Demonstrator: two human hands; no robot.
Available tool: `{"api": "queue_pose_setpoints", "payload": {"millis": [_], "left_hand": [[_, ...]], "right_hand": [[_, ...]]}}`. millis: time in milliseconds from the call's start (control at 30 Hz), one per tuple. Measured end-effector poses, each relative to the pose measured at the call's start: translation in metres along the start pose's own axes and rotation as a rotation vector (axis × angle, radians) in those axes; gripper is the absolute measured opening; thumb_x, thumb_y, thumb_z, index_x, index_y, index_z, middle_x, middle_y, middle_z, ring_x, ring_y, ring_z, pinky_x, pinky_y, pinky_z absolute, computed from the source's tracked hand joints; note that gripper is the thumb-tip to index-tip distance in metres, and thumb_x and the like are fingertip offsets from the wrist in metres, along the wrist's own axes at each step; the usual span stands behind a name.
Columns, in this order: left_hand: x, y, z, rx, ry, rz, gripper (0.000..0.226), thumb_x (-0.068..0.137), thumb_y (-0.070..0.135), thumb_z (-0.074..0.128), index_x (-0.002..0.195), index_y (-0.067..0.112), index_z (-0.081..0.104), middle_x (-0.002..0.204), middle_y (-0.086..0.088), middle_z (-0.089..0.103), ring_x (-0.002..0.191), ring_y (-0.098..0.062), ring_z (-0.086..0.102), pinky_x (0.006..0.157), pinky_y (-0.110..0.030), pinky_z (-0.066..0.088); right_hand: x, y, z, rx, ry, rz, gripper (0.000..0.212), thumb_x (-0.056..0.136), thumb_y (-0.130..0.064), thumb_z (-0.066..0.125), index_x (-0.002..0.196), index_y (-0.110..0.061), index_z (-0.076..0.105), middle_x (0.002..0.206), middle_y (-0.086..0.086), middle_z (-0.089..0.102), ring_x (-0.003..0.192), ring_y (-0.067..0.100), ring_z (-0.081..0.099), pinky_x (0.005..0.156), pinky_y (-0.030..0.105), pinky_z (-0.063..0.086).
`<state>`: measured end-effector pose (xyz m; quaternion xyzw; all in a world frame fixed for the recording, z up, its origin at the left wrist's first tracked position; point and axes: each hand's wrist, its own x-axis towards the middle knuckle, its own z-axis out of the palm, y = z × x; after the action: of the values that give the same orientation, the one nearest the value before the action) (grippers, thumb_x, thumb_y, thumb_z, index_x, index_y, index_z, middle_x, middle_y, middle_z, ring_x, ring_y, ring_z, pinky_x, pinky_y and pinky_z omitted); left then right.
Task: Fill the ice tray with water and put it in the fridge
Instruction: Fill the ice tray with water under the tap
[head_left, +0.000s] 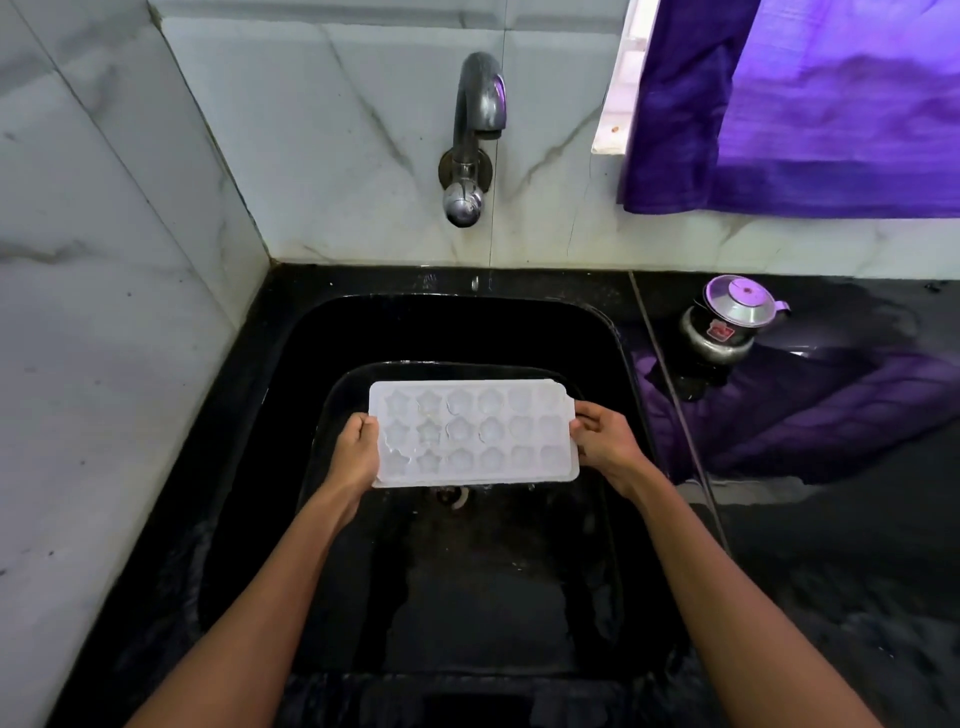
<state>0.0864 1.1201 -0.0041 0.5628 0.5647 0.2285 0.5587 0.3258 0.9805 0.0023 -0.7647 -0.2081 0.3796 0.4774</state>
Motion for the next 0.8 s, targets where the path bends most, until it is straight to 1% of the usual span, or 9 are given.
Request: {"api": "queue_pose_setpoints", "payload": {"millis": [100, 167, 267, 300, 400, 467, 533, 633, 800], "left_hand": [[-0.007, -0.022, 0.002, 0.1, 0.007, 0.01, 0.024, 0.098, 0.018, 0.033, 0.087, 0.004, 0.05, 0.08, -0.004, 0.053, 0.072, -0.015, 0.049, 0.059, -0.027, 0.04], [-0.009, -0.039, 0.002, 0.139, 0.006, 0.015, 0.024, 0.098, 0.016, 0.035, 0.084, 0.003, 0.05, 0.078, -0.006, 0.054, 0.073, -0.017, 0.048, 0.059, -0.028, 0.039], [-0.012, -0.06, -0.001, 0.201, 0.006, 0.008, 0.026, 0.097, 0.017, 0.037, 0.079, 0.004, 0.051, 0.076, -0.007, 0.055, 0.072, -0.019, 0.049, 0.062, -0.032, 0.039], [-0.013, -0.066, -0.002, 0.212, 0.003, 0.01, 0.026, 0.098, 0.017, 0.038, 0.079, 0.005, 0.052, 0.077, -0.008, 0.057, 0.073, -0.02, 0.05, 0.064, -0.033, 0.039], [-0.017, -0.076, -0.005, 0.229, -0.021, 0.022, 0.024, 0.098, 0.015, 0.04, 0.078, 0.012, 0.054, 0.079, -0.006, 0.059, 0.072, -0.018, 0.052, 0.063, -0.031, 0.04], [-0.018, -0.082, -0.006, 0.242, -0.032, 0.036, 0.023, 0.098, 0.014, 0.041, 0.078, 0.013, 0.054, 0.079, -0.006, 0.059, 0.072, -0.018, 0.053, 0.062, -0.031, 0.041], [-0.021, -0.083, -0.006, 0.25, -0.028, 0.058, 0.021, 0.097, 0.014, 0.042, 0.08, 0.012, 0.055, 0.08, -0.007, 0.061, 0.074, -0.02, 0.054, 0.066, -0.031, 0.041], [-0.027, -0.083, -0.007, 0.262, -0.016, 0.076, 0.019, 0.097, 0.014, 0.043, 0.085, 0.011, 0.058, 0.085, -0.01, 0.064, 0.079, -0.023, 0.058, 0.07, -0.034, 0.044], [-0.029, -0.091, -0.019, 0.239, -0.061, 0.07, 0.022, 0.096, 0.02, 0.044, 0.081, 0.025, 0.06, 0.09, -0.008, 0.068, 0.089, -0.03, 0.065, 0.082, -0.053, 0.053]], "right_hand": [[-0.007, 0.024, 0.005, -0.015, 0.027, 0.034, 0.024, 0.095, -0.001, 0.047, 0.117, -0.006, 0.057, 0.088, 0.0, 0.064, 0.087, 0.017, 0.063, 0.08, 0.035, 0.057], [-0.013, 0.037, 0.009, -0.037, 0.047, 0.047, 0.022, 0.094, 0.002, 0.046, 0.11, -0.009, 0.058, 0.085, -0.002, 0.062, 0.078, 0.009, 0.061, 0.069, 0.021, 0.054], [-0.021, 0.053, 0.012, -0.055, 0.052, 0.061, 0.023, 0.094, 0.006, 0.044, 0.107, -0.005, 0.059, 0.084, 0.0, 0.062, 0.075, 0.008, 0.058, 0.063, 0.016, 0.051], [-0.024, 0.058, 0.013, -0.06, 0.045, 0.068, 0.022, 0.094, 0.006, 0.044, 0.105, -0.005, 0.059, 0.085, 0.002, 0.062, 0.076, 0.01, 0.059, 0.066, 0.019, 0.052], [-0.03, 0.07, 0.015, -0.053, 0.027, 0.098, 0.022, 0.093, 0.009, 0.042, 0.102, -0.005, 0.057, 0.093, 0.009, 0.062, 0.086, 0.019, 0.06, 0.085, 0.042, 0.053], [-0.033, 0.076, 0.015, -0.055, 0.017, 0.108, 0.023, 0.091, 0.011, 0.042, 0.1, -0.004, 0.056, 0.095, 0.011, 0.061, 0.09, 0.022, 0.059, 0.09, 0.048, 0.051], [-0.037, 0.081, 0.014, -0.054, 0.005, 0.114, 0.024, 0.09, 0.012, 0.042, 0.095, -0.007, 0.056, 0.091, 0.008, 0.061, 0.089, 0.023, 0.059, 0.088, 0.048, 0.052], [-0.046, 0.082, 0.011, -0.05, 0.013, 0.098, 0.03, 0.089, 0.013, 0.042, 0.084, -0.014, 0.055, 0.091, 0.011, 0.062, 0.085, 0.023, 0.059, 0.077, 0.042, 0.053], [-0.062, 0.078, 0.007, -0.066, 0.003, 0.033, 0.03, 0.085, 0.017, 0.044, 0.086, -0.011, 0.054, 0.082, 0.005, 0.062, 0.085, 0.022, 0.06, 0.085, 0.049, 0.052]]}}
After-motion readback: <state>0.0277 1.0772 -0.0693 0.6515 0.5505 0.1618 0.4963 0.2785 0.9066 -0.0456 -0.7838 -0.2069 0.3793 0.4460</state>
